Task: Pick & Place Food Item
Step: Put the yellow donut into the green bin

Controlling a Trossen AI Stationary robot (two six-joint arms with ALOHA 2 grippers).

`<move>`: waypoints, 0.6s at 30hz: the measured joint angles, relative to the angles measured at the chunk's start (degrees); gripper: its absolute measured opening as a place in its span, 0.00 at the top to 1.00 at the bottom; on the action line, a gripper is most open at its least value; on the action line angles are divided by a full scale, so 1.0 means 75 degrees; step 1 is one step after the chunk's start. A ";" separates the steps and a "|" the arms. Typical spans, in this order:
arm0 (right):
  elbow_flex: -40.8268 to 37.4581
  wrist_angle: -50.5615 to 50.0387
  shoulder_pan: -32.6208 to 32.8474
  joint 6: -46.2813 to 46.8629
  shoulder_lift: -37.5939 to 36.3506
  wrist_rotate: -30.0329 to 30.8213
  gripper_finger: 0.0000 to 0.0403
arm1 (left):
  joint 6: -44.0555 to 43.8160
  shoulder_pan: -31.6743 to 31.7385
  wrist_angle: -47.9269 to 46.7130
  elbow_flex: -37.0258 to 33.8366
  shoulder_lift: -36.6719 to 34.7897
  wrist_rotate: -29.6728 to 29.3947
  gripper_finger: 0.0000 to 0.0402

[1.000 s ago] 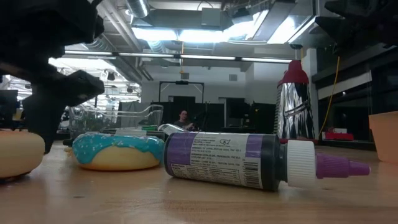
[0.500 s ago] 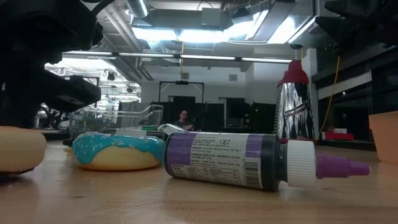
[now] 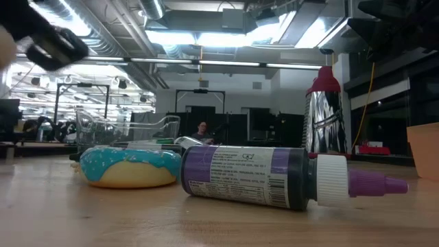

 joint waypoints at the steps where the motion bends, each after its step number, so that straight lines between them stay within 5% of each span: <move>1: 0.0000 0.0001 0.0001 0.0000 0.0001 0.0001 0.48 | -0.0149 -0.0065 -0.0231 0.0001 -0.0264 0.0004 0.97; 9: 0.0000 0.0000 0.0000 0.0002 -0.0001 0.0001 0.48 | -0.1998 -0.0984 -0.2049 0.0001 -0.2015 -0.0259 0.96; 18: 0.0000 0.0000 0.0000 0.0061 -0.0001 0.0001 0.48 | -0.4215 -0.2328 -0.3027 -0.0389 -0.2213 -0.0952 0.96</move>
